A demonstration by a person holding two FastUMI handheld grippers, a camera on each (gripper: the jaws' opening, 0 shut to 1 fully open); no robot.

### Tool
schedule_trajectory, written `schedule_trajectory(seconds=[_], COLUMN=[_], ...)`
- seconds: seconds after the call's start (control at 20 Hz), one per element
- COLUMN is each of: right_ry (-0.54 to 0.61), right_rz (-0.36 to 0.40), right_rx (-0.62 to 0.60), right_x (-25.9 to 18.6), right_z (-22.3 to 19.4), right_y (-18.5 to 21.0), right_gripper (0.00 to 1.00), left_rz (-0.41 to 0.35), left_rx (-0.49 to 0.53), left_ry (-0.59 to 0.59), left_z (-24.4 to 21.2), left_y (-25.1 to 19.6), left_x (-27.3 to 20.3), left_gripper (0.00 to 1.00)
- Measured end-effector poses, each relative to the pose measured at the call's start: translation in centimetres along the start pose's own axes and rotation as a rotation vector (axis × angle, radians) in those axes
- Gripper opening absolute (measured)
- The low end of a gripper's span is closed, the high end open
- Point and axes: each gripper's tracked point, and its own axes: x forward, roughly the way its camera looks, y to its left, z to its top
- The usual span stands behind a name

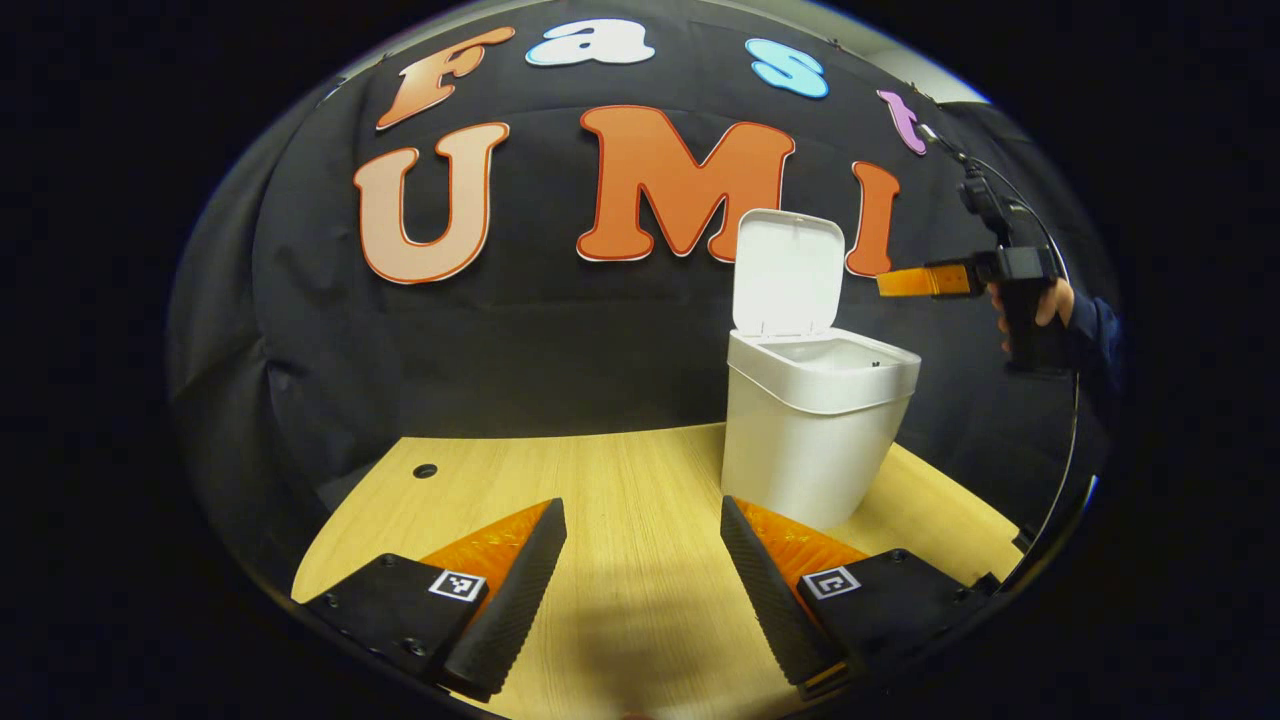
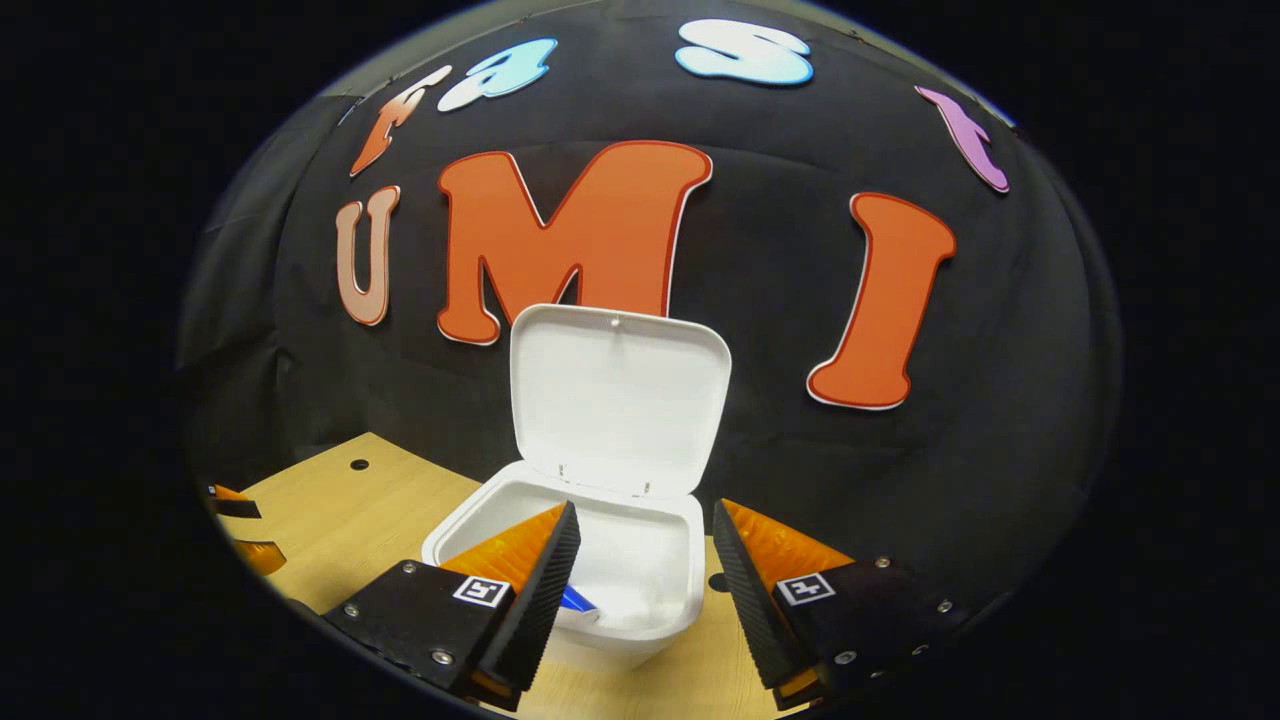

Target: Press the lid of the desktop garbage bin to open it, pick up the crumpled paper on the desktop and throw it into the bin, then pick up the pop can on the desktop and drop it into the bin, and finally close the garbage bin lid.

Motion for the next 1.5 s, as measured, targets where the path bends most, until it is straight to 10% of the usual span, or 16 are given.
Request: schedule_trajectory(seconds=[0.95,1.5], right_ry=[-0.200,-0.089], right_rz=[-0.015,0.014], right_rx=[-0.062,0.078], right_x=[6.5,10.6], right_z=[14.5,12.0], right_y=[1.5,1.5], right_gripper=[0.80,0.81], left_rz=[0.137,0.244], left_rx=[0.009,-0.059], left_ry=[0.007,0.030], left_z=[-1.6,-2.9], left_y=[6.3,9.1], left_x=[-3.1,-4.7], left_gripper=[0.99,0.99])
